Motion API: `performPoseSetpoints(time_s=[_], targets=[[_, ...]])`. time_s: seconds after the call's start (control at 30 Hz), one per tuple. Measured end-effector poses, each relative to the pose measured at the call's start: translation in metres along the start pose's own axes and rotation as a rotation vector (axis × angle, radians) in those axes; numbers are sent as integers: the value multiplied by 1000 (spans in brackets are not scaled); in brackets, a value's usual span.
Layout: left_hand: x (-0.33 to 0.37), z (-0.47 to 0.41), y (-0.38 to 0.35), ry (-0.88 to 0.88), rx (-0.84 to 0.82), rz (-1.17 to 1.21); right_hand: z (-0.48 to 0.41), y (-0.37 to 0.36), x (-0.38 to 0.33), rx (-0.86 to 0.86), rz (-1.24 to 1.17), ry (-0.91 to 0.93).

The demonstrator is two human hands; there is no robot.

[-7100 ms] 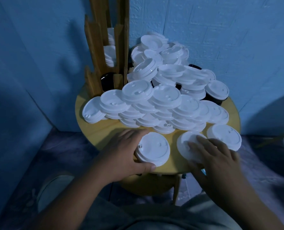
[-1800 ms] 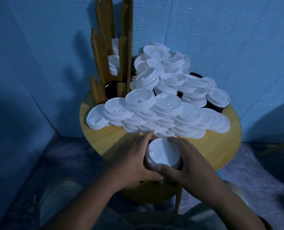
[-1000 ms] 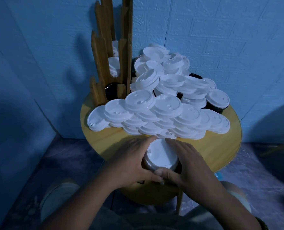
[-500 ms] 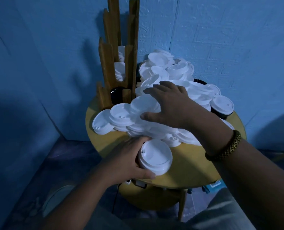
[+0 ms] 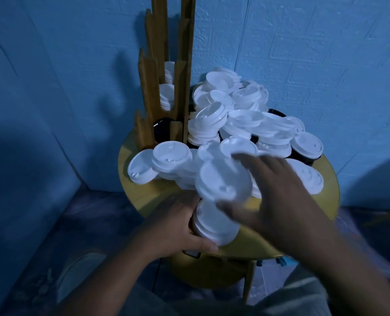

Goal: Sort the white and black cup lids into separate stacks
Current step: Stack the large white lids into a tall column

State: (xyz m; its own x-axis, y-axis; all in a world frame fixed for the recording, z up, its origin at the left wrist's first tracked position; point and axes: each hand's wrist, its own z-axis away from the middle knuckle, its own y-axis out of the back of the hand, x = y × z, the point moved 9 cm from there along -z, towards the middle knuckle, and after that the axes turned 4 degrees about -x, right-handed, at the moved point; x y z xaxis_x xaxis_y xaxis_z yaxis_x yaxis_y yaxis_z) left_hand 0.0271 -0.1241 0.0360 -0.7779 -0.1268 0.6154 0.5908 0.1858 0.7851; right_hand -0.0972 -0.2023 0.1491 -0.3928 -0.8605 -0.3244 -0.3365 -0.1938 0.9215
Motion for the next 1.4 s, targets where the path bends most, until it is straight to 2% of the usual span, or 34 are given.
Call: performPoseSetpoints(time_s=[0.13, 0.3, 0.5, 0.57, 0.67, 0.73, 0.83, 0.9, 1.03, 1.17, 1.4], targets=[[6, -1, -9, -19, 28, -52, 45, -51, 21, -232, 111, -243], [12, -1, -21, -13, 27, -55, 50, -71, 32, -202, 79, -320], [11, -5, -21, -11, 36, -105, 48, -81, 23, -314, -390, -96], [11, -5, -21, 2, 33, -89, 44, -79, 30, -242, -322, -75], [10, -2, -20, 10, 46, -73, 39, -73, 37, -125, -144, -170], [10, -2, -22, 8, 31, -55, 41, -79, 39, -168, -163, -189], [11, -3, -21, 3, 52, -72, 47, -84, 37, -284, -330, -163], [12, -4, -21, 21, 42, -64, 45, -81, 39, -247, -324, -153], [10, -2, -21, 27, 28, -41, 38, -76, 37, -179, -143, -156], [12, -1, -21, 29, 36, -59, 37, -82, 32, -188, -320, -79], [14, 0, -20, 19, 26, -16, 28, -81, 41, -269, -352, 27]])
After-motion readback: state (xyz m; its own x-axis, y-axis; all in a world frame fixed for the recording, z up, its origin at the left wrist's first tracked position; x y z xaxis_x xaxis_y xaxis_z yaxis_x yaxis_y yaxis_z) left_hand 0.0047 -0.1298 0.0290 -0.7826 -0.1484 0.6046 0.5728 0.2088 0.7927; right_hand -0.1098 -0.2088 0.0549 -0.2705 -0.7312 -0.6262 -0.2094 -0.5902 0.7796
